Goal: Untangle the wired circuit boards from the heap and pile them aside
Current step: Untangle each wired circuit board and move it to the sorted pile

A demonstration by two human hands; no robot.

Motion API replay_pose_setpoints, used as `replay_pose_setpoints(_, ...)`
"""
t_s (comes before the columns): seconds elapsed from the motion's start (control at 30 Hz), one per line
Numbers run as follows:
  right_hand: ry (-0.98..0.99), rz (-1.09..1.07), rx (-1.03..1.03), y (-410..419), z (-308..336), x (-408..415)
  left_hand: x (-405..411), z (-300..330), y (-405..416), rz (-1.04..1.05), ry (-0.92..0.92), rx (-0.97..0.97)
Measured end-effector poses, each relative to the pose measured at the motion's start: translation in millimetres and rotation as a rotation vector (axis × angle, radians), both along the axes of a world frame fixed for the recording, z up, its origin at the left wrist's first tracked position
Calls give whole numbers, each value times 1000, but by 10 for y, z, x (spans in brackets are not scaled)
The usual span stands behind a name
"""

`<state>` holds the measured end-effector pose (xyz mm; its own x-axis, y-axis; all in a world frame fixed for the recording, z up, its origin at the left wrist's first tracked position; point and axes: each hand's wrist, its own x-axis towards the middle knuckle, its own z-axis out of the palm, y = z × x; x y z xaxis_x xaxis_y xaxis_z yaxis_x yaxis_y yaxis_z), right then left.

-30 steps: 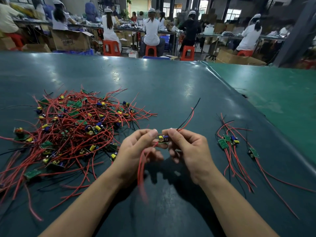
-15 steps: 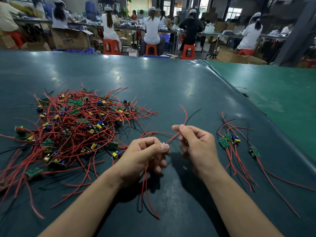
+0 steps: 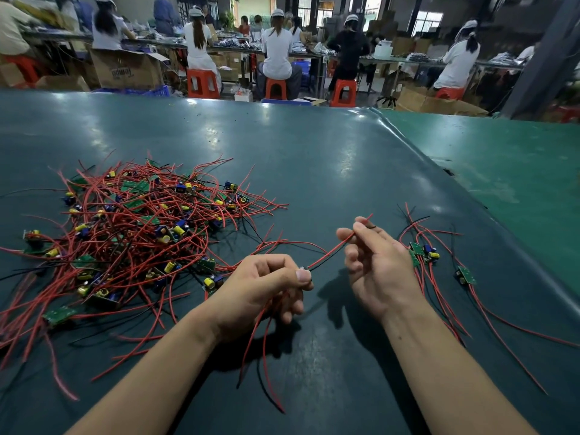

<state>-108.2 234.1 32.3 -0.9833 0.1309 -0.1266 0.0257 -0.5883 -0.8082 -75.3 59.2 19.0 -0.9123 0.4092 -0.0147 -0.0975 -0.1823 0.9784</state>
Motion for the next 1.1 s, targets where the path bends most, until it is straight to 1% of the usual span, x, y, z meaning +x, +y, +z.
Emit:
replay_pose_setpoints(0.2,-3,-22,-88,19,30,-9,6,-10,-9,-27,2,-13)
replay_pose_setpoints(0.37,-89,96,-258,62,51,6,4,-12,-12,-30,1,-27)
replay_pose_setpoints(0.43,-101,106,-331,70,57,11,4,-10,-12,-29,1,-23)
replay_pose_setpoints(0.5,-93,91,-342,58,48,7,2,-8,-14,-28,4,-23)
replay_pose_setpoints(0.57,-60,54,-255,43,26,-8,1,-11,-20,-32,5,-24)
replay_pose_setpoints(0.67,6,-64,-28,31,-25,-31,7,-11,-21,-47,4,-23)
replay_pose_setpoints(0.7,35,-123,87,31,-49,-30,6,-10,-19,-47,4,-24)
replay_pose_setpoints(0.77,113,-238,408,21,-90,-24,6,-12,-22,-44,2,-23)
replay_pose_setpoints(0.8,147,-269,515,12,-115,-17,7,-14,-25,-43,4,-25)
replay_pose_setpoints(0.83,151,-275,546,2,-138,-17,9,-16,-24,-37,7,-26)
replay_pose_setpoints(0.87,120,-253,508,-9,-136,-15,10,-19,-22,-20,9,-19)
replay_pose_setpoints(0.97,-100,-49,205,-18,-64,-15,-2,-39,-13,86,-7,49)
replay_pose_setpoints(1.0,-165,51,184,-1,-52,-8,-6,-43,-6,111,-12,63)
replay_pose_setpoints(1.03,-200,170,220,15,-41,7,-8,-43,1,124,-13,64)
replay_pose_setpoints(1.1,-182,449,355,-3,-13,85,-6,-40,9,124,-9,52)
